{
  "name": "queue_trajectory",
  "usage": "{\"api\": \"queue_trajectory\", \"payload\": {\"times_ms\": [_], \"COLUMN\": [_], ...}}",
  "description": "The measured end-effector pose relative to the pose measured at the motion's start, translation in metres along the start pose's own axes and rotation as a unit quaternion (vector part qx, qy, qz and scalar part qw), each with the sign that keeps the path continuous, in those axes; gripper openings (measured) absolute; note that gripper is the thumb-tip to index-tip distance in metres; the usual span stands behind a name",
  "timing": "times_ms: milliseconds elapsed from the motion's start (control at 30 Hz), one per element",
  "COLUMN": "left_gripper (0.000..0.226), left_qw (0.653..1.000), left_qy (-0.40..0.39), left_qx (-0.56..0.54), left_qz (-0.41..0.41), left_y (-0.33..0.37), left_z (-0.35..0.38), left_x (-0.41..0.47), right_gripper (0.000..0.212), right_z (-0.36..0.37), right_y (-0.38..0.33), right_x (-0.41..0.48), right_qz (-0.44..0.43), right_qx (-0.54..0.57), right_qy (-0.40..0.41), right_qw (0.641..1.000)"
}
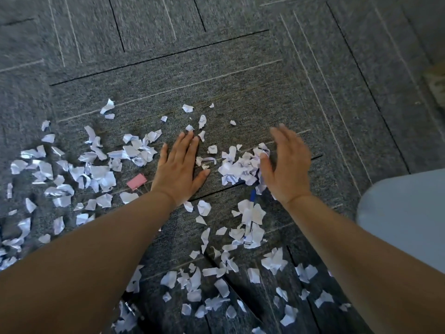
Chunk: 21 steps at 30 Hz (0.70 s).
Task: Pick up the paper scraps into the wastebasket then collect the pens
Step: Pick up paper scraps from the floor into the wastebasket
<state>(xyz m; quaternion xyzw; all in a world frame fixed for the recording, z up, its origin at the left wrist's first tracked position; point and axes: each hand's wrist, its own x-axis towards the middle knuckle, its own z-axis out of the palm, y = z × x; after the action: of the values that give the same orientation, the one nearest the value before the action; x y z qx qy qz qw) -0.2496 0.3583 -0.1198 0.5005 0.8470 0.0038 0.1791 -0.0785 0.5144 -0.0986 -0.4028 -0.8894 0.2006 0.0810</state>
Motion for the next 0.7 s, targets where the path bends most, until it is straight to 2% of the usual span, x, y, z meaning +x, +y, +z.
{"api": "queue_trajectory", "payload": {"times_ms": [67,100,167,267,400,533,600,700], "left_gripper": [0.076,0.078,0.085,0.095,0.104,0.111,0.111,0.1], "left_qw": [1.0,1.0,0.999,0.997,0.993,0.983,0.982,0.991], "left_qy": [0.011,0.011,0.007,-0.006,-0.017,-0.048,-0.049,-0.036], "left_qx": [-0.016,-0.01,0.024,0.072,0.079,0.011,-0.014,0.009], "left_qz": [0.005,0.01,0.032,0.036,-0.083,-0.179,-0.179,-0.13], "left_y": [0.002,0.003,0.004,-0.006,-0.03,-0.041,-0.043,-0.047], "left_z": [-0.003,-0.006,-0.013,-0.023,-0.028,-0.026,-0.023,-0.018], "left_x": [0.001,0.003,0.012,0.029,0.031,0.012,0.005,-0.005], "right_gripper": [0.075,0.086,0.1,0.11,0.103,0.092,0.091,0.083], "right_z": [-0.001,0.002,0.01,0.021,0.031,0.042,0.047,0.055], "right_y": [0.01,0.012,0.007,-0.015,-0.042,-0.061,-0.072,-0.084], "right_x": [-0.006,-0.01,-0.014,-0.002,0.012,0.011,0.01,0.01], "right_qz": [0.086,0.087,0.023,-0.073,-0.139,-0.137,-0.144,-0.15], "right_qx": [-0.041,-0.067,-0.102,-0.087,-0.104,-0.091,-0.087,-0.073], "right_qy": [-0.08,-0.121,-0.164,-0.212,-0.241,-0.25,-0.253,-0.237], "right_qw": [0.992,0.987,0.981,0.971,0.955,0.954,0.953,0.957]}}
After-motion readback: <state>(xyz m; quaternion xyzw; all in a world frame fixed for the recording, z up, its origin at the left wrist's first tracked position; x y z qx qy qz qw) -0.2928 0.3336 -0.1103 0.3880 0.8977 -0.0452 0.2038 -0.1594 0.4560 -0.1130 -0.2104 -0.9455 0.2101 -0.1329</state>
